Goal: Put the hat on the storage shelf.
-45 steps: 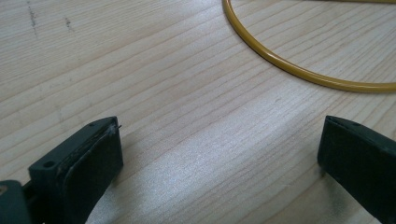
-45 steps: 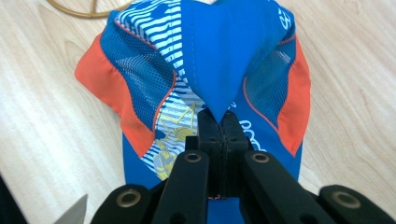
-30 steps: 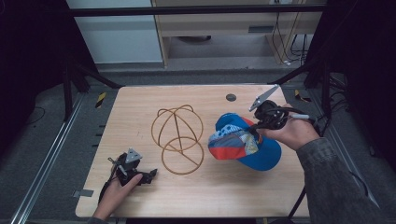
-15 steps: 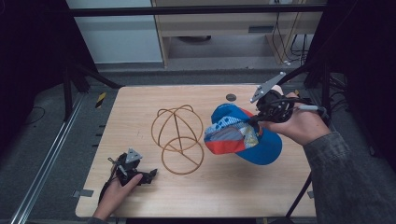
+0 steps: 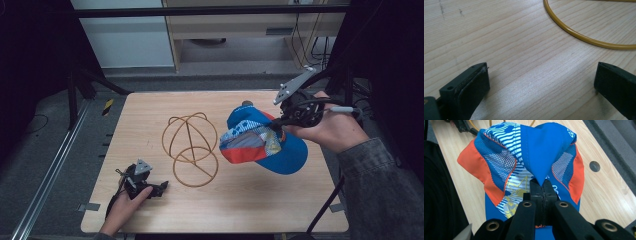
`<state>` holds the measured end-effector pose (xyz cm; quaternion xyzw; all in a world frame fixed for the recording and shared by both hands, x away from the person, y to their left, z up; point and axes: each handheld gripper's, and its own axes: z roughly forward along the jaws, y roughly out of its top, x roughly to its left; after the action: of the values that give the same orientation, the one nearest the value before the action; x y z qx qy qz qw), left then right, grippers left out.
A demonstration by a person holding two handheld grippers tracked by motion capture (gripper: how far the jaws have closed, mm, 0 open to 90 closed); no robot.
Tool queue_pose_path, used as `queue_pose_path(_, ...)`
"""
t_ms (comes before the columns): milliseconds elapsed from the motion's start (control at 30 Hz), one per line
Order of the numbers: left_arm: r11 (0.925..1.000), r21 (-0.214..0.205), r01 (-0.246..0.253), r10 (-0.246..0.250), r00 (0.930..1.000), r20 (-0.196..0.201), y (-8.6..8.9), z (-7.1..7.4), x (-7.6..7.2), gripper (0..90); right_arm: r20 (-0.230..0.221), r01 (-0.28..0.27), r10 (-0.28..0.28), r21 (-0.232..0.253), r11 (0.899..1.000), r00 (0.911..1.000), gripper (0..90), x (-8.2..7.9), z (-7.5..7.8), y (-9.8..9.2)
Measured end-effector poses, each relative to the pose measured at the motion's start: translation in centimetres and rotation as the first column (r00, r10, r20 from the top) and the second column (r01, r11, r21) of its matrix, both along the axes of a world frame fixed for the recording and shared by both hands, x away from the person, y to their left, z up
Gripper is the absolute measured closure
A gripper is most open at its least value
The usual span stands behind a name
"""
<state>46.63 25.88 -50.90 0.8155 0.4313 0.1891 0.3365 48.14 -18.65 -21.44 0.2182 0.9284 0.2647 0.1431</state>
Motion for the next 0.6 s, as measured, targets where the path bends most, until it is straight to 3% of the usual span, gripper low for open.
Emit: queue_pose_path(600, 1.0000, 0.003, 0.000, 0.000, 1.0000, 0.000, 0.0, 0.0, 0.0, 0.0, 0.055, -0.051, 0.052, -0.014, 0.999, 0.9971, 90.0, -0.6, 4.3, 2.2)
